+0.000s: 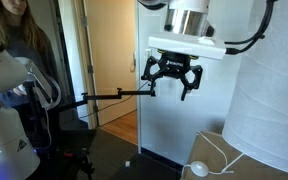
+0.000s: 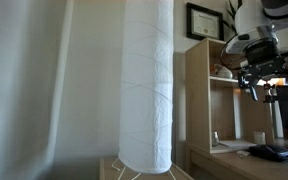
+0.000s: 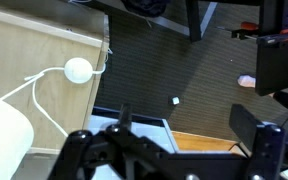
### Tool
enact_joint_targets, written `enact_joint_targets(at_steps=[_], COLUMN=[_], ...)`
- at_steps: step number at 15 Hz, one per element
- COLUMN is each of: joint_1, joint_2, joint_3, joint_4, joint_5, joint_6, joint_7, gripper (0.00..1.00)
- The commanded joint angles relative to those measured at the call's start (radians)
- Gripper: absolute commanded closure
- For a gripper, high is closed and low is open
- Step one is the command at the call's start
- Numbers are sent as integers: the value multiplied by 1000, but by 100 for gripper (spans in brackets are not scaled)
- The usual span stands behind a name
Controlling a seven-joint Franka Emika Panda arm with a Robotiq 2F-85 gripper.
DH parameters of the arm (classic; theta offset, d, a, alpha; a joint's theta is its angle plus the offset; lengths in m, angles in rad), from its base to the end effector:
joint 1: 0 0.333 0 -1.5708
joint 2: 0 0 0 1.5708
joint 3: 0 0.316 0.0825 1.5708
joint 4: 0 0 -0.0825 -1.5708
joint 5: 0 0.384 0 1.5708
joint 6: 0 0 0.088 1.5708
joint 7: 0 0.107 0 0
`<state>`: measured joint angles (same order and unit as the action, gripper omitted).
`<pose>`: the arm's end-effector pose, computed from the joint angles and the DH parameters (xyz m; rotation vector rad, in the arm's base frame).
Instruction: Turn on the lamp
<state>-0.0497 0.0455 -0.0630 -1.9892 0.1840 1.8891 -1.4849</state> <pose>0.5473 -0.0480 0.4294 -2.3238 -1.7695 -0.0276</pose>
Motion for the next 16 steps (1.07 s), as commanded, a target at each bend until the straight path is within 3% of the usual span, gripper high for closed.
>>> enact_joint_targets(at_steps=[1, 8, 16], joint_1=[-9, -13, 9], joint_2=[5, 22, 186], joint_3=[7, 6, 68], joint_4=[9, 23, 92], joint_5=[-4, -3, -7], joint_6=[-10, -18, -36], joint_7=[0, -2, 0], gripper=[0, 0, 0])
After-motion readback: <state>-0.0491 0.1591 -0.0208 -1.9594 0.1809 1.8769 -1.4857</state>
